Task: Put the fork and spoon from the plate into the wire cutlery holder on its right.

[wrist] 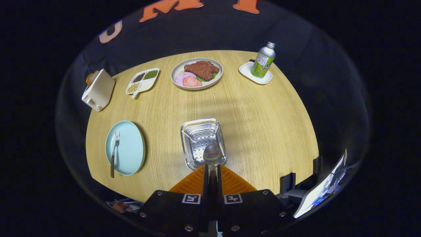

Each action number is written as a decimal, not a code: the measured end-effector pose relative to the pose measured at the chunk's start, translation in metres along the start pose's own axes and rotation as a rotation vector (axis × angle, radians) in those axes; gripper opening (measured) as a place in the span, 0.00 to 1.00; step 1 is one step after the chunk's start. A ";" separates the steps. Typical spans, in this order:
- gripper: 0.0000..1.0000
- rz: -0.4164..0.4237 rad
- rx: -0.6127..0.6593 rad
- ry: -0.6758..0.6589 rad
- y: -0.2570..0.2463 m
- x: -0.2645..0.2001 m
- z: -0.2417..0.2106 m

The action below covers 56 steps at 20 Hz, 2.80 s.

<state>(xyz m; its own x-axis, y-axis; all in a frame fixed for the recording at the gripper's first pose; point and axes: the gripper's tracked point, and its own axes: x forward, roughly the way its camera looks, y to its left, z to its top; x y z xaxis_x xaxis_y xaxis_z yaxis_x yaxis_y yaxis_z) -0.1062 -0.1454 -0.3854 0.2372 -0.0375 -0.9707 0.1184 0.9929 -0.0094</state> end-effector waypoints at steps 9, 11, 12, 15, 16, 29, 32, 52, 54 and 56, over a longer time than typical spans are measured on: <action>0.60 0.015 0.014 -0.670 0.018 -0.094 0.128; 0.66 -0.010 0.004 -0.813 0.023 -0.122 0.146; 0.72 -0.021 -0.002 -0.865 0.026 -0.134 0.152; 0.86 -0.008 -0.001 -0.957 0.046 -0.157 0.160; 0.91 0.020 0.004 -0.985 0.056 -0.163 0.162; 0.97 0.203 -0.073 -1.148 0.196 -0.183 0.166; 0.97 0.240 -0.111 -1.084 0.232 -0.165 0.161; 0.93 0.291 -0.273 -0.055 0.334 0.047 -0.026; 0.90 0.313 -0.254 0.049 0.344 0.055 -0.044; 0.83 0.317 -0.236 0.130 0.349 0.063 -0.058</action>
<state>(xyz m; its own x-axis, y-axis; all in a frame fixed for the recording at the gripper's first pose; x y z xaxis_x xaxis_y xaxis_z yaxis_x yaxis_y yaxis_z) -0.1065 0.2051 -0.4634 0.1007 0.2739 -0.9565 -0.1693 0.9521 0.2548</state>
